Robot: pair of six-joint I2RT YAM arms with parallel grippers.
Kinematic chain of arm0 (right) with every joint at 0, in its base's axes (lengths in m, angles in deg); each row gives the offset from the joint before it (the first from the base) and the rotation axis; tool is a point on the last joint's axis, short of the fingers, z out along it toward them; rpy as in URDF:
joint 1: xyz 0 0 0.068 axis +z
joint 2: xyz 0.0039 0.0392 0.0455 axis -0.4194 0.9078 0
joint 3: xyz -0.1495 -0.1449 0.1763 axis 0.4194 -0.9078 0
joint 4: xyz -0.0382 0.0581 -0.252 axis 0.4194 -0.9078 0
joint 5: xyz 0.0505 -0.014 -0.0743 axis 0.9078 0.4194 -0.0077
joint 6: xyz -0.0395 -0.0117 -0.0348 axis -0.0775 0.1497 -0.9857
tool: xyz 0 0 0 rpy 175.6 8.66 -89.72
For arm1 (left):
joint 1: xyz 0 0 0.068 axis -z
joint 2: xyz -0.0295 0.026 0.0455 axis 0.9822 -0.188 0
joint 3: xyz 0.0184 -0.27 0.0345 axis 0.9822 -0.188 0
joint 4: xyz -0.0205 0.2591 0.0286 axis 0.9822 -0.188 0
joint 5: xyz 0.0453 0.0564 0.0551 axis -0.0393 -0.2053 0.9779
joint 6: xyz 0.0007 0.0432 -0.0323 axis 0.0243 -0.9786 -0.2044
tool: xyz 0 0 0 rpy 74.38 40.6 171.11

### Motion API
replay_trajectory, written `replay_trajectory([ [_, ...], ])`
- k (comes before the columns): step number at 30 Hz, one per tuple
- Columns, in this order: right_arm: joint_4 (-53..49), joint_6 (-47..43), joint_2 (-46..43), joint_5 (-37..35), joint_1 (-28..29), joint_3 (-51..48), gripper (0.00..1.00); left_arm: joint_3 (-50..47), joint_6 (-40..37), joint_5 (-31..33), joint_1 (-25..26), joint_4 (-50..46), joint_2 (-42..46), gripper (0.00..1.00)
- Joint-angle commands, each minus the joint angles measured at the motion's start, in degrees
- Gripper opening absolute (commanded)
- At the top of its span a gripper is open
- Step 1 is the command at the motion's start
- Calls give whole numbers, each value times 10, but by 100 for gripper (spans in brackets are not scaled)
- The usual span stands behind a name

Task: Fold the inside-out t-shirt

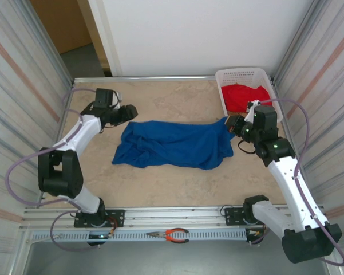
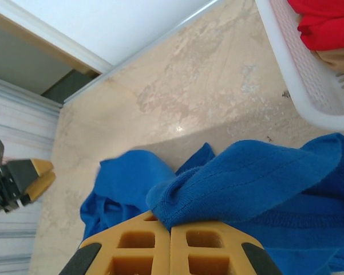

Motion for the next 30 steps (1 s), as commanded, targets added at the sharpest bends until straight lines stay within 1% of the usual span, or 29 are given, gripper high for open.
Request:
replay_trajectory([
  [1,22,-11,4,-13,6,24,0,-57,-23,87,60,-43,73,62],
  [4,23,-12,5,-14,6,22,0,-95,-28,169,150,-69,104,60],
  [8,23,-13,6,-15,7,21,0,-108,-19,277,269,-108,86,57],
  [10,24,-11,7,-15,7,21,0,-107,-16,339,312,-122,61,55],
  [12,25,-11,7,-15,7,22,0,-99,-14,377,337,-138,30,52],
  [15,23,-11,7,-16,7,25,0,-95,-18,404,351,-139,-5,48],
  [19,20,-14,6,-17,7,28,0,-93,-29,414,355,-128,-33,43],
  [25,21,-14,6,-17,7,26,0,-90,-49,423,358,-104,-64,42],
  [28,21,-14,5,-16,7,27,0,-83,-60,438,359,-104,-84,41],
  [29,21,-15,5,-17,7,29,0,-81,-66,443,359,-102,-89,37],
  [30,21,-15,5,-18,7,29,0,-80,-70,450,359,-101,-92,28],
])
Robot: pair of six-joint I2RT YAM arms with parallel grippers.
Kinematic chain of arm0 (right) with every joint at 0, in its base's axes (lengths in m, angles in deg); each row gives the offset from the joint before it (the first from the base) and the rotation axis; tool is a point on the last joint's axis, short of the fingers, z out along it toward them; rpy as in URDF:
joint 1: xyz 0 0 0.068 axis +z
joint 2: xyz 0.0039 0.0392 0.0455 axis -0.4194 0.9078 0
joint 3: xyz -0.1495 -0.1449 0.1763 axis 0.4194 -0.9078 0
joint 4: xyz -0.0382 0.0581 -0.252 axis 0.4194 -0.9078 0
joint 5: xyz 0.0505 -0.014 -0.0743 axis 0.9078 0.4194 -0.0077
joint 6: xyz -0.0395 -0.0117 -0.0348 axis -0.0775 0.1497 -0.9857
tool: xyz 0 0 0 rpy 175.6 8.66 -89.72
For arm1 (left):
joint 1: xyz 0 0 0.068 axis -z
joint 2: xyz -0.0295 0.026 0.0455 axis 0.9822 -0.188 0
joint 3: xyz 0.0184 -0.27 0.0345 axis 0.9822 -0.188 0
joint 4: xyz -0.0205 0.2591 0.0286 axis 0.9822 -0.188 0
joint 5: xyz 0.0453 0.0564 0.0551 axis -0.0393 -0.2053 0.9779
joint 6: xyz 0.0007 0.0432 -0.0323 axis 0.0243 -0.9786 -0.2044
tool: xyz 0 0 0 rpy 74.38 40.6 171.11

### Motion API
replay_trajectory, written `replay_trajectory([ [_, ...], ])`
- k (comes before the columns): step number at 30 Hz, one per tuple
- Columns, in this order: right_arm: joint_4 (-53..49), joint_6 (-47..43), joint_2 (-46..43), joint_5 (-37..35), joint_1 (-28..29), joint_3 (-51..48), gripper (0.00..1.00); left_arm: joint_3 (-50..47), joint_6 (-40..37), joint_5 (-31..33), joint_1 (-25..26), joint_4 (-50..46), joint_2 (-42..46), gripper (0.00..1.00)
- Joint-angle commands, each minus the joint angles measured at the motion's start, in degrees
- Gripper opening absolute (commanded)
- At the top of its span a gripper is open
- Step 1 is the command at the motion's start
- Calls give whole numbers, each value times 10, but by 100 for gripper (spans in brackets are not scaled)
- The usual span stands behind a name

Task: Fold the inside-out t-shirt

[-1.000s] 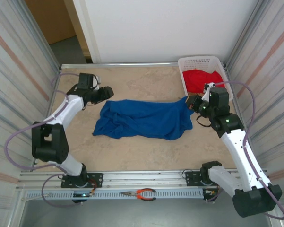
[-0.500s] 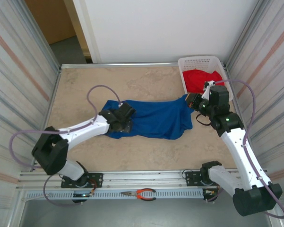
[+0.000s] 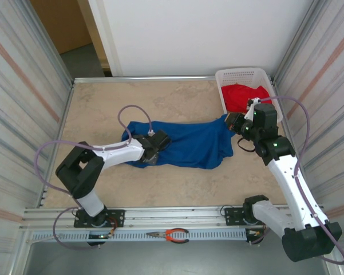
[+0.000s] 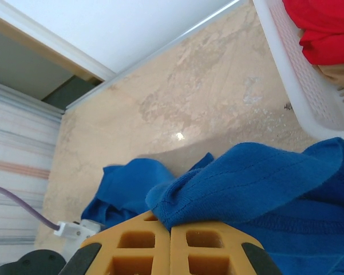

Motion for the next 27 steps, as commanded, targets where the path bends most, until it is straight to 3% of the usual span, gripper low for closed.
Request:
replay_trajectory([
  [1,10,-14,-2,-8,4,24,0,17,-25,48,3,4,-12,15],
  [2,10,-14,-2,-9,2,28,0,20,-31,52,0,0,-6,3],
  [3,9,-15,-1,-8,1,30,0,25,-38,57,-4,-5,4,0],
  [7,8,-18,14,9,-30,65,0,61,-73,25,-51,-35,108,0],
  [9,9,-19,20,23,-54,95,0,95,-89,-27,-94,-48,173,0],
  [11,8,-19,37,38,-80,135,0,137,-100,-125,-157,-53,237,0],
  [15,0,-18,56,62,-115,215,0,221,-103,-264,-253,-66,306,0],
  [20,-10,-7,55,87,-126,288,0,294,-94,-329,-273,-105,345,0],
  [27,-2,32,27,108,-125,340,0,294,-13,-372,-273,-90,426,0],
])
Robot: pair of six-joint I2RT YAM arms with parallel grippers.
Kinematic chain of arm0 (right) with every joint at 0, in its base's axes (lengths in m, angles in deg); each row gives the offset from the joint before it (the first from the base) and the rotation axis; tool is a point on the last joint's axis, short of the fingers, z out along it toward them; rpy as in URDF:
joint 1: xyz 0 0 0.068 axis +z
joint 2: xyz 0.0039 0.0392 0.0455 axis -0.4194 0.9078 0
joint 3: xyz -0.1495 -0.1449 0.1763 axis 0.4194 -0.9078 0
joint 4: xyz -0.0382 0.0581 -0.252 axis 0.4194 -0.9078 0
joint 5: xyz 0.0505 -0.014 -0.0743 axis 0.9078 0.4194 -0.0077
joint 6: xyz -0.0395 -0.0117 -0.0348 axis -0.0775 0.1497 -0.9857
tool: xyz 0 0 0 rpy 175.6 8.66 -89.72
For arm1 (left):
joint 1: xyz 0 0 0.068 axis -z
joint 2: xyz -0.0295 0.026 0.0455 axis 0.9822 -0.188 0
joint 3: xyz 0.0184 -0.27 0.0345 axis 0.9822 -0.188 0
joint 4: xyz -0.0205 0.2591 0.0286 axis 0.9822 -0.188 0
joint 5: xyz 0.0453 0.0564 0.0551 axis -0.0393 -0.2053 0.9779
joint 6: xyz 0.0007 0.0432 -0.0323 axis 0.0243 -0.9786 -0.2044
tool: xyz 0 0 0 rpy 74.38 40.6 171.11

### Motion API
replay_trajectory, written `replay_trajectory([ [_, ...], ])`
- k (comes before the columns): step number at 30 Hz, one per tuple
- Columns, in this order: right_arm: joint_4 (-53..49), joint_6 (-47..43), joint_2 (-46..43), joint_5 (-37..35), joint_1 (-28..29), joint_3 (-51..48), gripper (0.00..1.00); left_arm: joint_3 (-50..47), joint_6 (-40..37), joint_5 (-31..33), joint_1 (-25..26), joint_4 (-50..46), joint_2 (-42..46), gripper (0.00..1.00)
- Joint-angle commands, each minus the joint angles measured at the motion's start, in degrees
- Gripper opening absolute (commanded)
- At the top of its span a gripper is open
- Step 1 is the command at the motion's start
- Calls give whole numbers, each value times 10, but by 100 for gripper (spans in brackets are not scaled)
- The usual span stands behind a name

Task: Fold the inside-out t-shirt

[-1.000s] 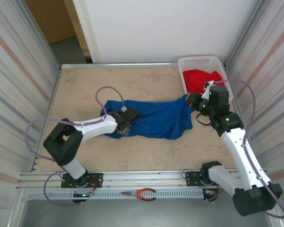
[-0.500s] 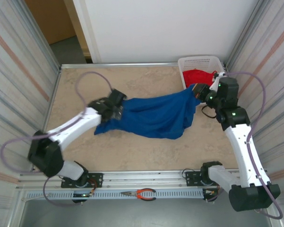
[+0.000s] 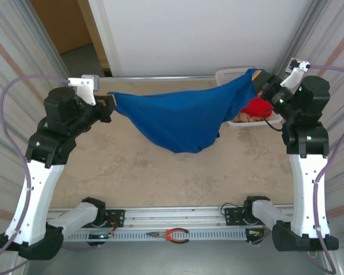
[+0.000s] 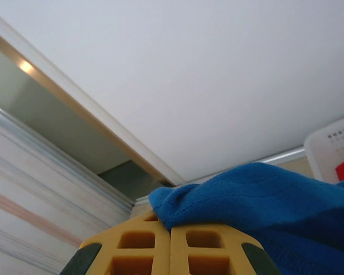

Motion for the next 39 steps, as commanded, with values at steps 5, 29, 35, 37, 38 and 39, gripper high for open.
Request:
replay_trajectory([
  [5,20,35,20,40,-1,49,0,22,53,6,-3,-27,9,0],
  [29,-111,-140,242,-123,199,-28,67,-89,64,-68,-127,55,-265,76],
  [35,-106,-71,117,-225,289,-264,76,-277,115,-53,-63,55,-130,75],
  [37,-112,-50,93,-254,317,-312,77,-332,141,-33,-29,62,-97,71],
  [38,-115,-39,83,-264,329,-333,77,-356,150,-20,-11,64,-85,70],
  [39,-114,-32,75,-270,337,-355,77,-376,158,-2,5,62,-78,67],
])
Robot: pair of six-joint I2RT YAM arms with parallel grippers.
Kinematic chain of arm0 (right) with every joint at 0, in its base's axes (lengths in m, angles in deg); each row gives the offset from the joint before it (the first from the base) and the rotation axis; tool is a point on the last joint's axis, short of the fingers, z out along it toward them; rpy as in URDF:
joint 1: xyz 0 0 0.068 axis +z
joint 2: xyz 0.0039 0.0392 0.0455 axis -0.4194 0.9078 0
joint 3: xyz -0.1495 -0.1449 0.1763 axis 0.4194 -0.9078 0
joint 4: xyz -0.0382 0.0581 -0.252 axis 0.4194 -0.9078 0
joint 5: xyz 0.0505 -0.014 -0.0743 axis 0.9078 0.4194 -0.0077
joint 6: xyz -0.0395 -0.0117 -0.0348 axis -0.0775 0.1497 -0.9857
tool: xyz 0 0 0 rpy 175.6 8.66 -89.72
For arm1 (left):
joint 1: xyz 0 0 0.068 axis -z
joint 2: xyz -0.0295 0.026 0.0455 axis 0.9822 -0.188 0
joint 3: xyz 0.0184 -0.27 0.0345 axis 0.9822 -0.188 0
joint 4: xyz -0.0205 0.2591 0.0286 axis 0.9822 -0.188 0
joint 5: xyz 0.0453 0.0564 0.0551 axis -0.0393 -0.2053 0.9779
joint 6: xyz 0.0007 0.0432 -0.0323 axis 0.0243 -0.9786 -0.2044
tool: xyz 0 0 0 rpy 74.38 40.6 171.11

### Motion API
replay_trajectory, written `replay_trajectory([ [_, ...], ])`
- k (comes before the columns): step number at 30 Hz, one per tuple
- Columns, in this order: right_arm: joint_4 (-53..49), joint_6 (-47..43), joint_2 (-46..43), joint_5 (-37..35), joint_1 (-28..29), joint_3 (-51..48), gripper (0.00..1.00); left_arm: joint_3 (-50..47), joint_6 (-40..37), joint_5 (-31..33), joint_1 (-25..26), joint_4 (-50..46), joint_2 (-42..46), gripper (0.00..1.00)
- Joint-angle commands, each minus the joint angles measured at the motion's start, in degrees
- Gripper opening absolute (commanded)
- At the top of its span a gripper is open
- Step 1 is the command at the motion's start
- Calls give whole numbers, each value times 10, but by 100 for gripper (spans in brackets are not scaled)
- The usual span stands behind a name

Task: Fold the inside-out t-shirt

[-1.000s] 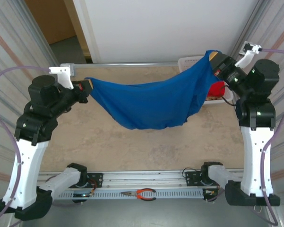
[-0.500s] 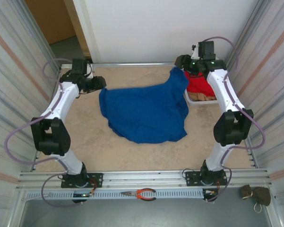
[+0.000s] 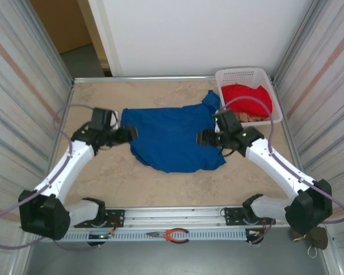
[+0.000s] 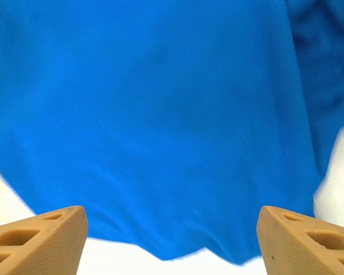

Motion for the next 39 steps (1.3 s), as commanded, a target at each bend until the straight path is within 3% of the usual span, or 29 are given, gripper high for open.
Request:
replay_trajectory([
  [1,-11,51,-31,-67,24,-51,77,-61,49,48,41,-4,22,65],
  [9,35,68,-3,-65,26,-104,78,-87,64,71,100,34,-63,48],
  [30,124,105,77,-48,27,-146,77,-50,59,102,118,91,-213,45],
  [33,141,111,105,-48,27,-147,74,-45,56,104,118,93,-226,31],
  [35,152,112,118,-47,27,-146,63,-42,53,105,118,93,-229,15],
  [37,158,111,125,-46,26,-141,26,-33,47,111,118,81,-221,0],
  [38,158,107,125,-45,24,-136,9,-29,43,118,117,72,-213,0],
  [39,156,101,121,-43,19,-130,0,-21,37,124,115,60,-200,0],
])
